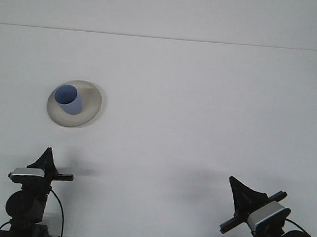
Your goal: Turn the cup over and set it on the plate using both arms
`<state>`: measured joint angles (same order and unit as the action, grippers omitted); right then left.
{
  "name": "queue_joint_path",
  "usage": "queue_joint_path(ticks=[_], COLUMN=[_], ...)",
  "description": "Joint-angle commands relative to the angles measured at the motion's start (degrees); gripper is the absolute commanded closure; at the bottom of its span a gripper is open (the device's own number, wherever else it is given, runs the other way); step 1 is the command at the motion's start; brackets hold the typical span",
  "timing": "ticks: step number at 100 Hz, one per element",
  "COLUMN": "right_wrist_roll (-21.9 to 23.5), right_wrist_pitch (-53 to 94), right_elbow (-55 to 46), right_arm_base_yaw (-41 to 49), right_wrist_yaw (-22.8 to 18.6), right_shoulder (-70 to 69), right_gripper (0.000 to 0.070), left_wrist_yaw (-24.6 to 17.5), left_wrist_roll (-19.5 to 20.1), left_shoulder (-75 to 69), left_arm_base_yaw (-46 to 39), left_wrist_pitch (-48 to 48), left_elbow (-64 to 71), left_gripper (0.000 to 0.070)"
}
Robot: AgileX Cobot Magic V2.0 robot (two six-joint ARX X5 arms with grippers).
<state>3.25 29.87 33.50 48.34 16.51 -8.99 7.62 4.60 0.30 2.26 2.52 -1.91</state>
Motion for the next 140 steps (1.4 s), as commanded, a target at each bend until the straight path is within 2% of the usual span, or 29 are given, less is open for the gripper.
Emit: queue_joint_path(ticks=[1, 54, 66, 87, 100, 107, 119, 140], right_wrist_roll=[0.13, 0.11, -1.51, -3.41, -2.54, -1.44, -0.24, 0.11], right_wrist_pitch=[-0.68, -0.70, -0.74, -6.14, -15.93, -19.78, -22.58, -24.59], right_elbow=[0.15, 0.15, 0.13, -6.38, -15.80, -20.02, -25.49, -31.43], right_arm_base_yaw=[0.55, 0.52, -3.98, -26.10, -41.13, -46.25, -50.29, -50.73], right_wrist_yaw=[0.02, 0.02, -0.26, -8.70, -19.56, -23.19, -23.71, -22.27], right_shoulder=[-0.07, -0.04, -0.04, 0.57, 2.34, 3.80, 6.45, 8.92], right_gripper=[0.0694, 0.0695, 0.0694, 0.0694, 0.0694, 0.0695, 0.0695, 0.0695], left_wrist_yaw=[0.24, 0.24, 0.24, 0.24, 0.24, 0.24, 0.24, 0.24], left_wrist_roll=[0.31, 0.31, 0.31, 0.31, 0.31, 0.31, 0.31, 0.31], left_shoulder=[-0.13, -0.13, -0.13, -0.13, -0.13, -0.13, -0.13, -0.13], left_arm_base_yaw=[-0.04, -0.04, -0.04, -0.04, -0.04, -0.04, -0.04, -0.04], left_wrist_pitch=[0.55, 0.55, 0.55, 0.55, 0.55, 0.55, 0.55, 0.55], left_elbow=[1.11, 1.11, 1.11, 1.11, 1.11, 1.11, 1.11, 1.11], left_gripper=[0.0687, 0.0687, 0.0687, 0.0687, 0.0687, 0.0687, 0.0687, 0.0687])
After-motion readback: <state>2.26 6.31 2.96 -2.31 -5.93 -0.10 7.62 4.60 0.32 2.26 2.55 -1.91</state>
